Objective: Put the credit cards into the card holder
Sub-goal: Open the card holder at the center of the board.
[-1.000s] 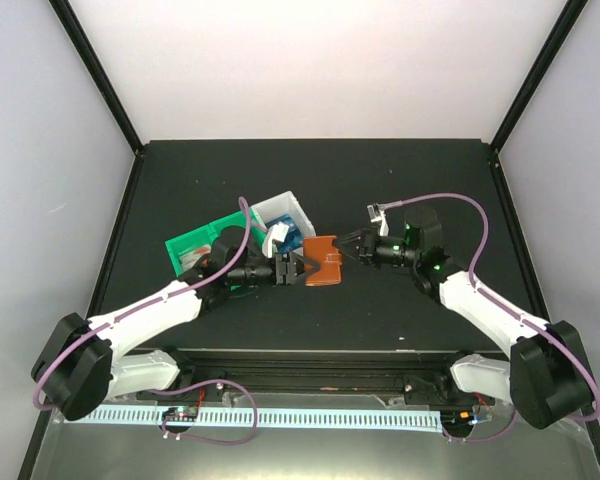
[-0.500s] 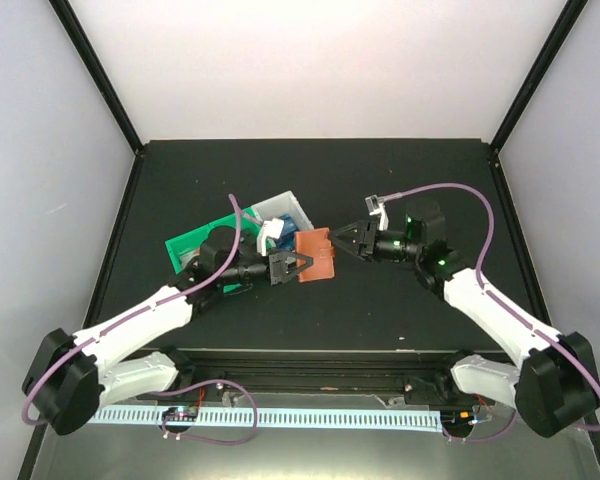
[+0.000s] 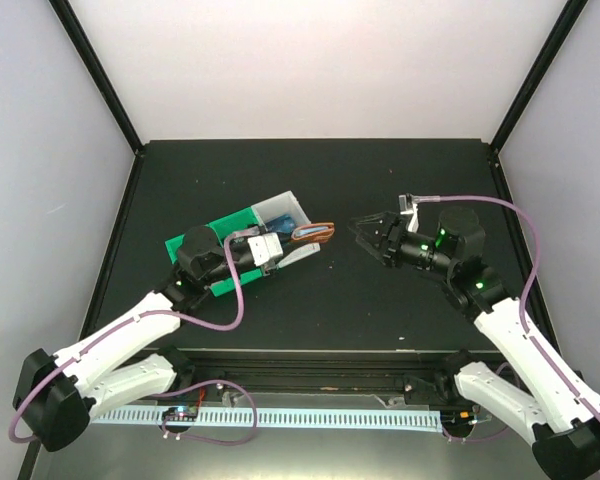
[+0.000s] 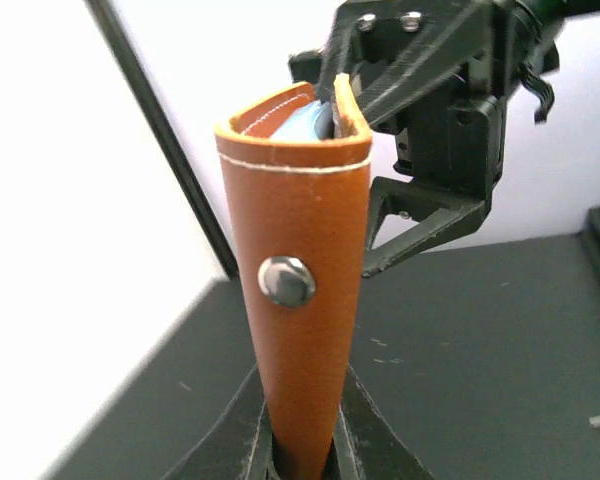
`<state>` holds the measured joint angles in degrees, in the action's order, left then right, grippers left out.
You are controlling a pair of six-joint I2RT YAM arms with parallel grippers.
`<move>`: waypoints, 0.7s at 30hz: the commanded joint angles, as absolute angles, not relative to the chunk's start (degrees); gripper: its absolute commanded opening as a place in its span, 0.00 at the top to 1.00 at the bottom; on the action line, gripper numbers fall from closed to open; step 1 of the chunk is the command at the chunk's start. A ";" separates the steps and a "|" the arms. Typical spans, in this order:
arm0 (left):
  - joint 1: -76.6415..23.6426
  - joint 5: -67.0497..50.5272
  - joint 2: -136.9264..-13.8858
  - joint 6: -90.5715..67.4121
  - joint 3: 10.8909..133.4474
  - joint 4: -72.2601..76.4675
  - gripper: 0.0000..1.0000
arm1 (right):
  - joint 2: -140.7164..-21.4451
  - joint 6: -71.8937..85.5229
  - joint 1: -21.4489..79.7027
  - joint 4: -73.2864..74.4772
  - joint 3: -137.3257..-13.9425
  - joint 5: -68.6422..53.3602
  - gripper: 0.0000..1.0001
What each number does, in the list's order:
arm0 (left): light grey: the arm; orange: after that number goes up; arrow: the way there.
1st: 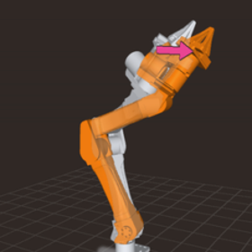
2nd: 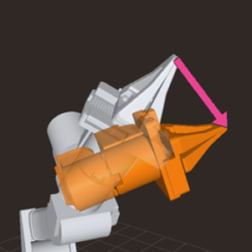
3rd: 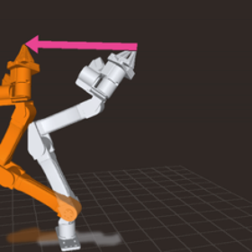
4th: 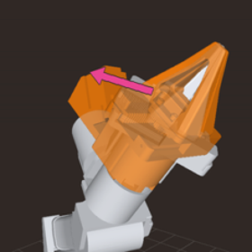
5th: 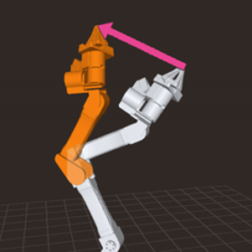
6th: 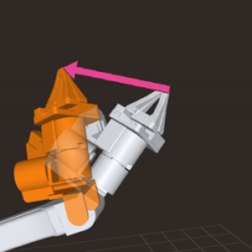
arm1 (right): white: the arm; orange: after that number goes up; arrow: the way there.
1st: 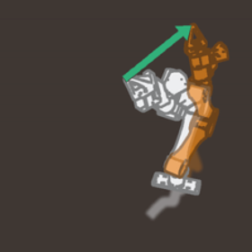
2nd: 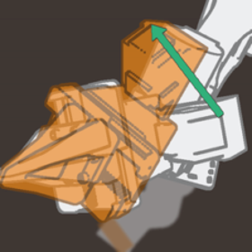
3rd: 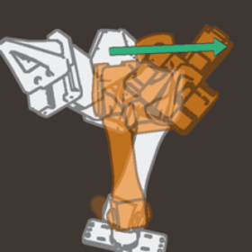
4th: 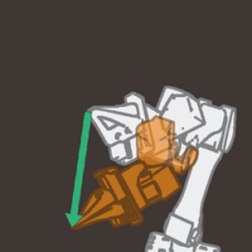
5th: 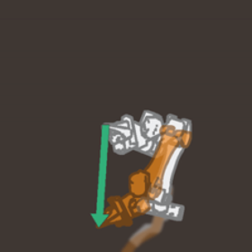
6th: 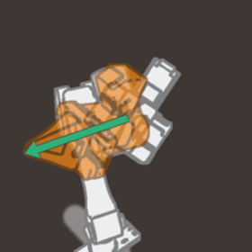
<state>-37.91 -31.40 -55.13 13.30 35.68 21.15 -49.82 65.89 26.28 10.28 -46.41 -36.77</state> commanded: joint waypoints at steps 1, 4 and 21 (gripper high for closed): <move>-38.19 -36.54 -56.55 44.80 40.02 27.17 0.98 | -48.45 78.59 26.67 8.74 -48.48 -35.84 0.20; -38.28 -37.16 -57.39 52.78 40.52 28.07 0.98 | -49.80 80.58 27.10 9.26 -50.79 -36.55 0.19; -39.99 -32.73 -56.78 66.73 39.96 29.38 0.98 | -58.60 79.27 38.39 11.69 -55.38 -37.77 0.51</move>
<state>-39.53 -32.99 -57.10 62.74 38.46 25.52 -57.56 78.52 37.56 14.13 -56.34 -36.21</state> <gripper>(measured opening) 0.077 0.565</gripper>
